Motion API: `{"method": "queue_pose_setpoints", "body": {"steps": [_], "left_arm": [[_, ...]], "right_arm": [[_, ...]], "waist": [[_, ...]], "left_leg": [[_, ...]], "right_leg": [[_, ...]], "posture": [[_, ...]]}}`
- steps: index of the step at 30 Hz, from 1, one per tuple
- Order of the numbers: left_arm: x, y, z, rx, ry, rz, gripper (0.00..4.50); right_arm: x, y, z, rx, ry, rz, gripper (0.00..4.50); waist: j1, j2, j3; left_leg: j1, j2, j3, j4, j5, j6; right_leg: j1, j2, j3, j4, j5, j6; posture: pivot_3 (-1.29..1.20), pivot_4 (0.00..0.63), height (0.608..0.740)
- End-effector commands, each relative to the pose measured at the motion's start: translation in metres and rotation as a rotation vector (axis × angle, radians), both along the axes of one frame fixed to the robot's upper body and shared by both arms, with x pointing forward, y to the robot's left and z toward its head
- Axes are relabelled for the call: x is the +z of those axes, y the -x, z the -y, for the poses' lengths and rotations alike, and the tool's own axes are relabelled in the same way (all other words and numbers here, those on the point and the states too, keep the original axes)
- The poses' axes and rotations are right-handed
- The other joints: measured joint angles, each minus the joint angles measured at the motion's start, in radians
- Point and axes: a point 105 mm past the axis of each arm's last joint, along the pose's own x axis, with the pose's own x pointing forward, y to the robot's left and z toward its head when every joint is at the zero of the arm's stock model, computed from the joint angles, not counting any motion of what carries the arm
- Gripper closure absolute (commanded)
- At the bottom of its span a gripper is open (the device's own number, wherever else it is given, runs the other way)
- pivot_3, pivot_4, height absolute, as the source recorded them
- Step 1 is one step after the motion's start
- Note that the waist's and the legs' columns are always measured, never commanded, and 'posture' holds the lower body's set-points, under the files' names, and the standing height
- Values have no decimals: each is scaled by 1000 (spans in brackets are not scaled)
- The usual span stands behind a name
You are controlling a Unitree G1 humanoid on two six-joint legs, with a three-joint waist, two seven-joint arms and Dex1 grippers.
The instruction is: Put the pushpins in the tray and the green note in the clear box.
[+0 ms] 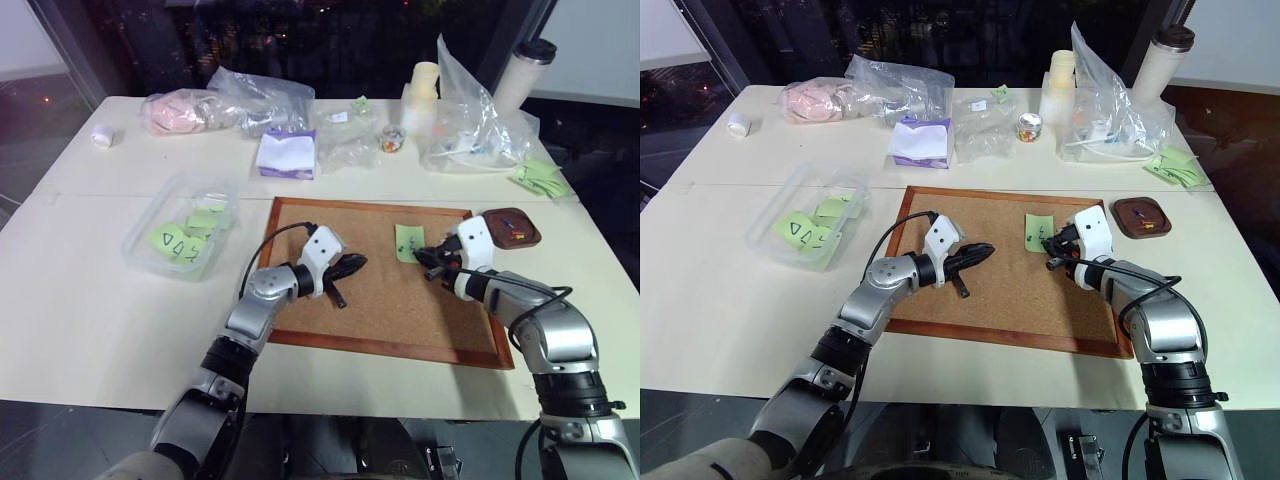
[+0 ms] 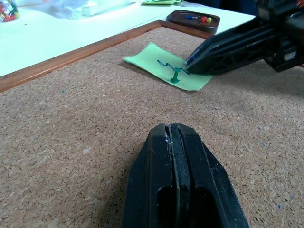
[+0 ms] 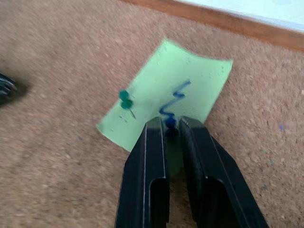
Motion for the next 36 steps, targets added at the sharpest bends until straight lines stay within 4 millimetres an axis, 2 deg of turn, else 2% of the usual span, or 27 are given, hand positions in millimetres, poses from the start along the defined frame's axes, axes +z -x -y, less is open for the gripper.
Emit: {"method": "queue_pose_setpoints", "body": {"steps": [1, 9, 13, 17, 21, 24, 26, 30, 36], "left_arm": [[-13, 0, -7, 24, -31, -40, 4500], [-17, 1, -7, 25, -38, -49, 4500], [-28, 3, -5, 24, -65, -68, 4500], [-29, 1, -5, 29, -66, -71, 4500], [-28, 1, -3, 25, -66, -67, 4500], [-28, 0, -2, 22, -64, -64, 4500], [-27, 0, -1, 20, -63, -60, 4500], [-26, 0, -1, 18, -62, -55, 4500], [-27, 0, -3, 28, -61, -53, 4500]], "right_arm": [[12, -3, -3, 10, -9, 49, 4496], [28, 2, -2, 19, -30, 89, 4496], [54, 3, 7, -35, -116, 144, 4496], [72, 1, 22, -125, -272, 171, 4496], [84, -6, 54, -294, -299, 228, 4496], [78, -14, 84, -460, -267, 236, 4496], [70, -19, 96, -536, -294, 221, 4496], [52, -24, 106, -599, -335, 175, 4496], [41, -30, 123, -701, -352, 167, 4496]], "waist": [[-1, 0, 0], [0, 0, 0], [1, 0, 0], [1, 0, 0], [2, 0, 0], [2, 0, 0], [2, 0, 0], [1, 1, 0], [1, 1, -1]], "left_leg": [[0, 0, 0, 0, 0, 0], [0, 0, 0, 0, 0, 0], [0, 0, 0, 0, 0, 0], [0, 0, 0, 0, 0, 0], [0, 0, 0, 0, 0, 0], [0, 0, 0, 0, 0, 0], [0, 0, 0, 0, 0, 0], [0, 0, 0, 0, 0, 0], [0, 0, 1, 0, 0, 0]], "right_leg": [[0, 0, 0, 0, 0, 0], [0, 0, 0, 0, 0, 0], [0, 0, 0, 0, 0, 0], [1, 0, 0, 0, 0, 0], [1, -1, 0, 0, 0, 0], [1, -1, 0, 0, 0, 0], [1, -1, 0, 0, 0, 0], [1, -1, 0, 0, 0, 0], [1, -1, 0, 0, 0, 0]], "posture": [[0, 150, 740], [0, 150, 740], [0, 150, 740], [0, 150, 740], [0, 150, 740], [0, 150, 740], [0, 150, 740], [0, 150, 740], [0, 150, 740]]}}
